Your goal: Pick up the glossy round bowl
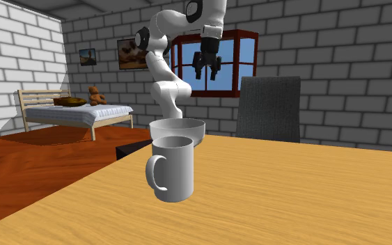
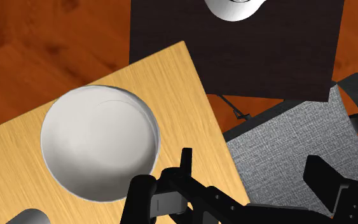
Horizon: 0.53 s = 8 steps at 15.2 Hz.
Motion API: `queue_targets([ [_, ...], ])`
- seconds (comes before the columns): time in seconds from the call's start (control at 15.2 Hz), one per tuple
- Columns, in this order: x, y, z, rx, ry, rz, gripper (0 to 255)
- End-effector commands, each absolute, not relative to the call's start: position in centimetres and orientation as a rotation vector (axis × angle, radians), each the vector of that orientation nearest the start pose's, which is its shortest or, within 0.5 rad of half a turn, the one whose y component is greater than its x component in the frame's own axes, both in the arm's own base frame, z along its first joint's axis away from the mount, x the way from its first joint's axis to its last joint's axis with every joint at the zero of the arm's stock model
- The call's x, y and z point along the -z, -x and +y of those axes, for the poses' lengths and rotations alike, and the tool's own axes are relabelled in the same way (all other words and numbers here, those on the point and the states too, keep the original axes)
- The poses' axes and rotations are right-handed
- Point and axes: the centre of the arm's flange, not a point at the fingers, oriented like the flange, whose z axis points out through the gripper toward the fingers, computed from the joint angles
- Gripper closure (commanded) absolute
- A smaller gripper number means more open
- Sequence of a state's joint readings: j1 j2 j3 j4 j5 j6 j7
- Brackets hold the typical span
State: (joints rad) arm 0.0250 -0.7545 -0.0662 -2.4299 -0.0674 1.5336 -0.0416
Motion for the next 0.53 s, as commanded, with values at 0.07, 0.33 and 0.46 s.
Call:
queue_targets([
  [0.07, -53.2, -30.9, -3.0, -0.223, 3.156, -0.04, 0],
  [0.33, -48.9, -32.0, -5.6, -0.209, 3.178, -0.048, 0],
  [0.46, -46.8, -32.6, -6.8, -0.202, 3.189, -0.053, 0],
])
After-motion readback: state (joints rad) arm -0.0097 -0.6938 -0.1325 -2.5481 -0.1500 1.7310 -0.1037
